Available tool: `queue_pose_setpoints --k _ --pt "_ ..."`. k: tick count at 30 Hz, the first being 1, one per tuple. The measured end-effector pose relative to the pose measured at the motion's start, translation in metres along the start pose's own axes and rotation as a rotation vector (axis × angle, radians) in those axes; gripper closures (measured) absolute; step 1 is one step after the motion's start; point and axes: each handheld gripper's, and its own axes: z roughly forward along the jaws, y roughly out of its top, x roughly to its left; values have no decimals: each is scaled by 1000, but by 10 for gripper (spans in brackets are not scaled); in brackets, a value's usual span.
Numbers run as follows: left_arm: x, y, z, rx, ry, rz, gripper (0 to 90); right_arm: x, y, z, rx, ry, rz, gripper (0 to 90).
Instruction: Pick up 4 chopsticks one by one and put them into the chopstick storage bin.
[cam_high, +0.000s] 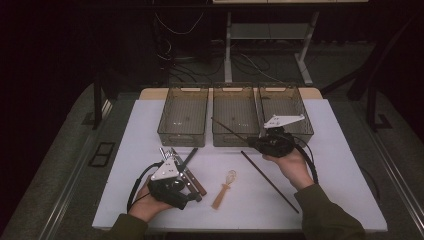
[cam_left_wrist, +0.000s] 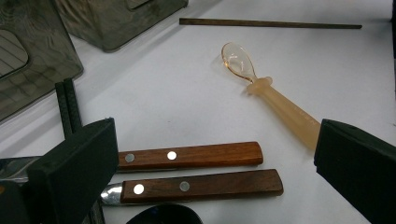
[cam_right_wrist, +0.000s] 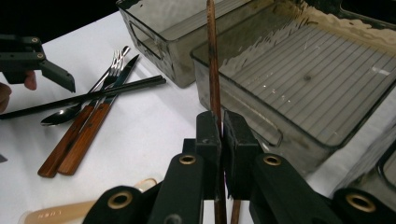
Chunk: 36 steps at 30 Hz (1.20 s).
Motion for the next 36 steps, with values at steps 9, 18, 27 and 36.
queue_pose_setpoints --k 9,18,27,36 --pt "-1 0 0 3 -2 4 0 3 22 7 6 -5 -10 855" --pt "-1 0 1 12 -4 5 0 6 43 18 21 -10 -20 855" --pt "-1 0 1 14 -9 7 0 6 64 30 23 -28 -18 854" --pt "-3 1 2 14 -16 3 0 9 82 47 30 -46 -17 855"
